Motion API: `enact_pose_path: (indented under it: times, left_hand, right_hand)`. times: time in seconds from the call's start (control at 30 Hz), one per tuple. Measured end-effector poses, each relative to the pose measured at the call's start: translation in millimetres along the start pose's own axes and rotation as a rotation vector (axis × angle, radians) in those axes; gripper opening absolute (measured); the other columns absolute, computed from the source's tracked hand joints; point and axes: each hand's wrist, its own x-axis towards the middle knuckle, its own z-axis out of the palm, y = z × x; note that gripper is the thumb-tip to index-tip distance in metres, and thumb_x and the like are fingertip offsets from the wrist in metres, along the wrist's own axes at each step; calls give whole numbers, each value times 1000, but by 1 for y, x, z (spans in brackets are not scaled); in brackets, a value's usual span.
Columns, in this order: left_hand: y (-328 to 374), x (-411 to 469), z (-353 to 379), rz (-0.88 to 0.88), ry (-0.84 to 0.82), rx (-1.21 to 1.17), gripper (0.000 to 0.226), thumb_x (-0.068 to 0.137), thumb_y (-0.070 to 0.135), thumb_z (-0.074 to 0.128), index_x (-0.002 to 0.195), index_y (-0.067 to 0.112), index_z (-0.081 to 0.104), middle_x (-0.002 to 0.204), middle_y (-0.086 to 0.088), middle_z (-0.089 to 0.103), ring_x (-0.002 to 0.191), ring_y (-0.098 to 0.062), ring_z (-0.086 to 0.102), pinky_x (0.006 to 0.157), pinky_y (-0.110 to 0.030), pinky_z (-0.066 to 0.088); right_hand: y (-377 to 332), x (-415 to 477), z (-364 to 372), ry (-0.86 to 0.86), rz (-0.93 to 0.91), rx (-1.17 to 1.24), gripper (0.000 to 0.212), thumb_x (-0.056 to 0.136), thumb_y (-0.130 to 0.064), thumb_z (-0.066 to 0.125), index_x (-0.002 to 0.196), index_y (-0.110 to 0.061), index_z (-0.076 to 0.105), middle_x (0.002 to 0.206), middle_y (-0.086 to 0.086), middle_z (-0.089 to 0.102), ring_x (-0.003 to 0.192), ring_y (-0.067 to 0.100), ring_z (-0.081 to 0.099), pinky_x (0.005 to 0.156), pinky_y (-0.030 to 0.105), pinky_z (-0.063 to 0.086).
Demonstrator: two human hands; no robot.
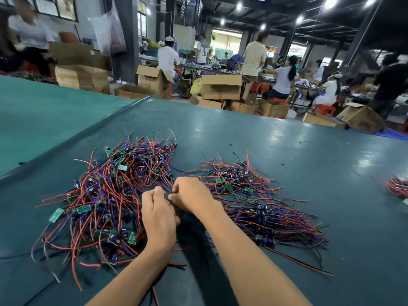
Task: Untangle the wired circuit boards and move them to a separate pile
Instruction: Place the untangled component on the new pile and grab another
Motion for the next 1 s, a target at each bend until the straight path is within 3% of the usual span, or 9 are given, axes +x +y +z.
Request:
enact_pose_path:
  times: [0.1, 0.23, 0.33, 0.43, 0.53, 0.63, 0.77, 0.9, 1.0]
  left_hand:
    - [-1, -1, 2, -17, -1, -17, 23, 106, 30, 43, 86, 20, 49, 44, 14, 34, 36, -5, 27, 35, -17, 24]
    - [-1, -1, 0, 2, -9, -57, 25, 106, 30, 43, 84, 21, 52, 47, 12, 35, 37, -8, 30, 38, -19, 27]
    - [0, -1, -2, 0, -24, -81, 27, 106, 30, 42, 83, 21, 52, 45, 10, 35, 36, -10, 30, 37, -21, 27]
    - [2, -4, 0, -18, -45, -114, 28, 108, 29, 40, 85, 16, 52, 45, 11, 32, 36, -10, 27, 37, -21, 25]
    - [6, -7, -2, -45, -90, -147, 30, 108, 28, 40, 86, 12, 53, 48, 9, 28, 36, -10, 23, 38, -20, 23]
    - [8, -9, -1, -49, -166, -123, 30, 108, 25, 42, 88, 8, 59, 51, 7, 25, 39, -11, 20, 39, -19, 21]
    - [9, -11, 6, -43, -328, -12, 20, 104, 20, 48, 94, 14, 64, 55, 5, 31, 38, -8, 20, 39, -15, 19]
    - [12, -22, 7, 127, -582, 65, 22, 99, 35, 55, 103, 20, 70, 67, 3, 45, 47, -7, 30, 39, -15, 23]
    - [11, -29, 4, 202, -757, 131, 21, 87, 37, 66, 101, 22, 70, 69, 10, 53, 52, -2, 40, 46, -10, 31]
  right_hand:
    - [-1, 1, 0, -11, 35, 7, 27, 80, -28, 68, 101, -12, 69, 107, 17, 69, 100, 35, 66, 83, 36, 55]
    - [-9, 7, -15, 48, -16, -38, 26, 81, -33, 61, 99, -15, 67, 107, 12, 67, 98, 34, 65, 75, 35, 44]
    - [-14, 15, -40, 23, 37, 112, 22, 84, -30, 59, 71, -12, 56, 77, 12, 58, 77, 34, 59, 66, 30, 42]
    - [-19, 22, -70, -108, 138, 452, 18, 92, -20, 56, 78, -7, 55, 66, 10, 57, 56, 27, 57, 56, 28, 48]
    - [-19, 7, -99, -169, 122, 891, 21, 98, -13, 58, 78, -7, 57, 58, 5, 60, 52, 20, 57, 47, 26, 52]
    - [-9, -22, -108, -102, -13, 1238, 13, 96, -15, 65, 88, -7, 59, 70, 7, 69, 60, 20, 67, 53, 29, 58]
    - [11, -58, -90, -45, -36, 1570, 26, 91, -21, 71, 104, -4, 55, 88, 13, 72, 72, 25, 72, 50, 28, 55]
    - [26, -73, -67, 26, -43, 1814, 30, 82, -27, 73, 101, -11, 57, 89, 10, 73, 77, 23, 73, 47, 23, 51]
    - [33, -79, -53, 99, -28, 1965, 31, 82, -23, 69, 110, -13, 64, 87, 7, 72, 79, 18, 74, 44, 18, 46]
